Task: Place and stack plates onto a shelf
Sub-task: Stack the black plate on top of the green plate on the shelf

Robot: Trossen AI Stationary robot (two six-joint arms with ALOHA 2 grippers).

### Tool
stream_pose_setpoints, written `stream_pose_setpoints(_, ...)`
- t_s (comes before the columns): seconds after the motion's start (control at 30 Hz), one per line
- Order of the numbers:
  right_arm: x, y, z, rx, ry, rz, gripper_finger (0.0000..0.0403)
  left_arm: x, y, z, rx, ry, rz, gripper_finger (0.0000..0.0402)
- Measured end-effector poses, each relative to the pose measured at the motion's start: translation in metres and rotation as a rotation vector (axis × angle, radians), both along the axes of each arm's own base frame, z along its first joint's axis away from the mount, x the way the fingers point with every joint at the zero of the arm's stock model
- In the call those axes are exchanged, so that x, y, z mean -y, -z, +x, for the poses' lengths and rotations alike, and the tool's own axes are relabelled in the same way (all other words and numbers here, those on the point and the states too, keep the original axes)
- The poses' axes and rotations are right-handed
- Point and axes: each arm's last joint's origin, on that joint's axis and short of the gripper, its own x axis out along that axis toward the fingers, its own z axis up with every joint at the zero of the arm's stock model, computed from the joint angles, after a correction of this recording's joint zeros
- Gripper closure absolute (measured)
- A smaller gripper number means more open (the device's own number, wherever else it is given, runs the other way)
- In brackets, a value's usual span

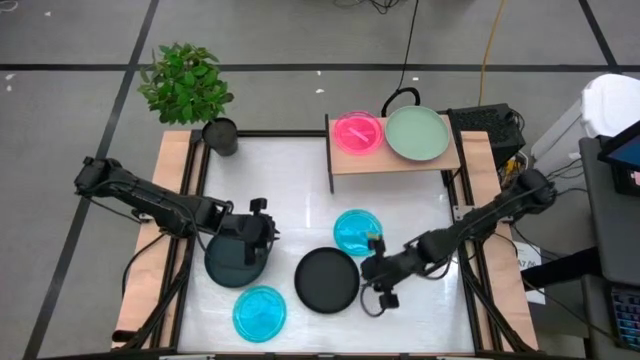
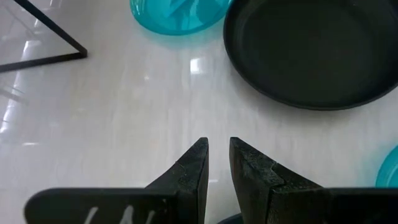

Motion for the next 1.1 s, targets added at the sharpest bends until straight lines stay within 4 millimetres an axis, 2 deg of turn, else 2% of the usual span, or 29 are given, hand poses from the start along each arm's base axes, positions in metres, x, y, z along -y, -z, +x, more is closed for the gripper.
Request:
stream_pose_setpoints(0.2, -0.018, 0.016, 0.026, -0.037, -0.095, -0.059, 0.0291, 0.0, 0.0, 0.0, 0.001, 0.006, 0.019, 0.033)
stream_pose_setpoints(0.33, -0.024, 0.024, 0.035, -0.077, -0.142, -0.05, 0.0291, -0.001, -0.001, 0.001, 0.01, 0.0, 0.032, 0.033)
stream_pose_setpoints(0.5, -0.025, 0.029, 0.034, -0.123, -0.163, -0.082, 0.0291, -0.001, -0.001, 0.002, 0.023, 0.004, 0.033, 0.033)
stream_pose_setpoints(0.87, -0.032, 0.032, 0.028, -0.06, -0.314, -0.227, 0.0291, -0.001, -0.001, 0.002, 0.025, 0.015, 0.045, 0.033)
stream_pose_setpoints(1.1, -0.029, 0.038, 0.025, -0.06, -0.383, -0.278, 0.031, -0.001, -0.001, 0.002, 0.025, 0.022, 0.06, 0.033)
